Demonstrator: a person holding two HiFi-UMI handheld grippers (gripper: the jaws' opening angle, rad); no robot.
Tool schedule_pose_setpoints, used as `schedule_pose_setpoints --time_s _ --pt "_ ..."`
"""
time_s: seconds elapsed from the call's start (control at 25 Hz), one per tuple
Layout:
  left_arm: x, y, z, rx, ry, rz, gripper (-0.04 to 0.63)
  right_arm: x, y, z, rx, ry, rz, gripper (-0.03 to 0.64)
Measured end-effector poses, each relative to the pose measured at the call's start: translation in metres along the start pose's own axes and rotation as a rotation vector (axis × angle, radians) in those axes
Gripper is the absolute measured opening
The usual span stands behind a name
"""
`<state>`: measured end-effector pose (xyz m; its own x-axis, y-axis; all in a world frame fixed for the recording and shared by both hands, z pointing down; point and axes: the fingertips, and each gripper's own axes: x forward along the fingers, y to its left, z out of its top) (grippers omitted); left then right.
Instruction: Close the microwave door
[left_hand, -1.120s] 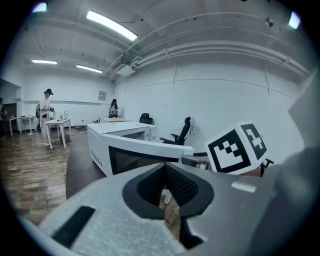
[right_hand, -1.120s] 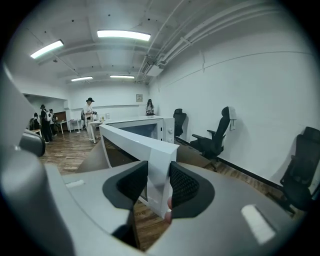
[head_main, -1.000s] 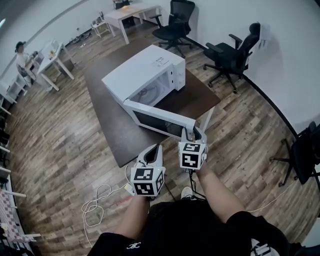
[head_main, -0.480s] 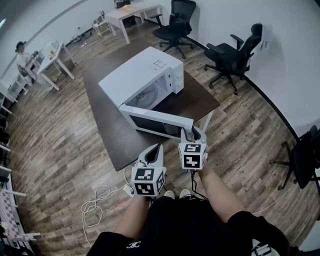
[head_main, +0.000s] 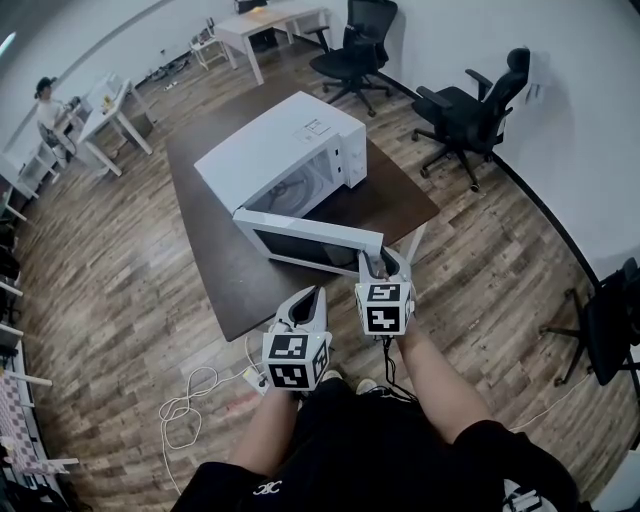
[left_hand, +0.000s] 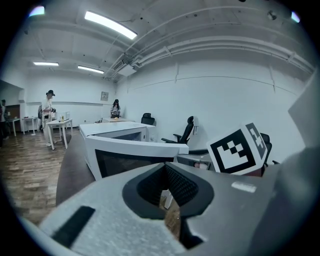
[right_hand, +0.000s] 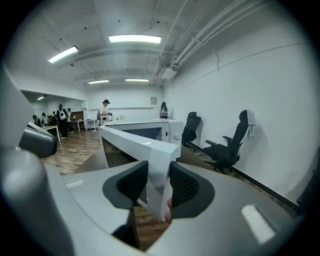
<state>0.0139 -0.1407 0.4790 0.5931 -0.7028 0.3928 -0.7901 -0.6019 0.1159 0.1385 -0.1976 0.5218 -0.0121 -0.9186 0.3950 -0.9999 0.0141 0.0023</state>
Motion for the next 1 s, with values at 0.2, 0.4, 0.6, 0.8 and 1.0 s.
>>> schedule_pose_setpoints --time_s 0.2,0.4,0.6,0.8,1.0 --pt "0.011 0.003 0.005 -0.007 -0.012 0.013 0.011 0.01 -0.008 0.005 -0.01 -0.005 0.028 0.152" --pt "0.028 0.01 0.01 -0.017 -0.019 0.016 0.011 0.028 -0.018 0.012 -0.014 -0.014 0.032 0.153" --pt "0.049 0.017 0.015 -0.015 -0.022 0.005 0.011 0.048 -0.029 0.019 -0.018 -0.02 0.022 0.153" --pt "0.077 0.026 0.029 -0.014 -0.045 -0.007 0.011 0.073 -0.039 0.028 -0.029 -0.014 0.031 0.157" --pt "0.106 0.034 0.045 -0.013 -0.056 -0.018 0.011 0.098 -0.049 0.039 -0.042 -0.019 0.042 0.158"
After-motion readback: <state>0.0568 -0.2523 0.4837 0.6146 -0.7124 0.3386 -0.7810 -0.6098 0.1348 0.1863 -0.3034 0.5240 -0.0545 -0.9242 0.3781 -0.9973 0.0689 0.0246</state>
